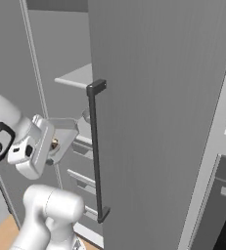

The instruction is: Take the meat container that has the steak and place it on the second highest rack of the freezer. Then take the vegetable container that has the mushrooms and place it on the highest rack of the freezer.

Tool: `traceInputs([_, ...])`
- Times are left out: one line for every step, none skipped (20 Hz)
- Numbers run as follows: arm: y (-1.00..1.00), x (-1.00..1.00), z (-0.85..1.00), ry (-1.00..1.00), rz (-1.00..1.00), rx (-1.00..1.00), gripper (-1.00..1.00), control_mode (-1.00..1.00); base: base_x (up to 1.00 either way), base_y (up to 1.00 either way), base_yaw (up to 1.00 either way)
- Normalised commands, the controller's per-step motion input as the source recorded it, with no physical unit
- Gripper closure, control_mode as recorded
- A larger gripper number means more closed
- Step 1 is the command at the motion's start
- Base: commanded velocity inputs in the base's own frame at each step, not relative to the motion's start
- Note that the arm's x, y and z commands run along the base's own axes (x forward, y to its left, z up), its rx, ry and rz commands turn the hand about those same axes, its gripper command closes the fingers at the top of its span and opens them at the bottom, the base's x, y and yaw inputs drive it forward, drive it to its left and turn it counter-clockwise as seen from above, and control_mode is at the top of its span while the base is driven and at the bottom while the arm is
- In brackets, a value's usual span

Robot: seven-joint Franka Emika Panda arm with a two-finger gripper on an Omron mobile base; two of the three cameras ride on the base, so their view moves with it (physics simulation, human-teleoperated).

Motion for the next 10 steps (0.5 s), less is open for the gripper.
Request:
traceInputs([0.25, 0.34, 0.27, -0.24, -0.09, 0.0, 1.0, -1.0, 0.0, 0.0, 0.0])
traceInputs([0.15, 0.34, 0.31, -0.22, -0.09, 0.0, 1.0, -1.0, 0.0, 0.0, 0.0])
traceInputs([0.06, 0.23, 0.42, -0.24, -0.09, 0.0, 1.0, -1.0, 0.0, 0.0, 0.0])
traceInputs([0.0, 0.21, 0.41, -0.23, -0.09, 0.02, 1.0, -1.0, 0.0, 0.0, 0.0])
traceInputs([0.0, 0.19, 0.4, -0.23, -0.08, 0.05, 1.0, -1.0, 0.0, 0.0, 0.0])
traceInputs([0.0, 0.2, 0.34, -0.21, -0.05, 0.05, 1.0, -1.0, 0.0, 0.0, 0.0])
traceInputs([0.0, 0.19, 0.37, -0.23, -0.03, 0.04, 1.0, -1.0, 0.0, 0.0, 0.0])
traceInputs([0.0, 0.23, 0.34, -0.23, -0.02, 0.04, 1.0, -1.0, 0.0, 0.0, 0.0])
traceInputs([0.0, 0.32, 0.36, -0.17, 0.0, 0.03, 1.0, -1.0, 0.0, 0.0, 0.0])
traceInputs([0.0, 0.4, 0.41, -0.17, 0.0, 0.04, 1.0, -1.0, 0.0, 0.0, 0.0])
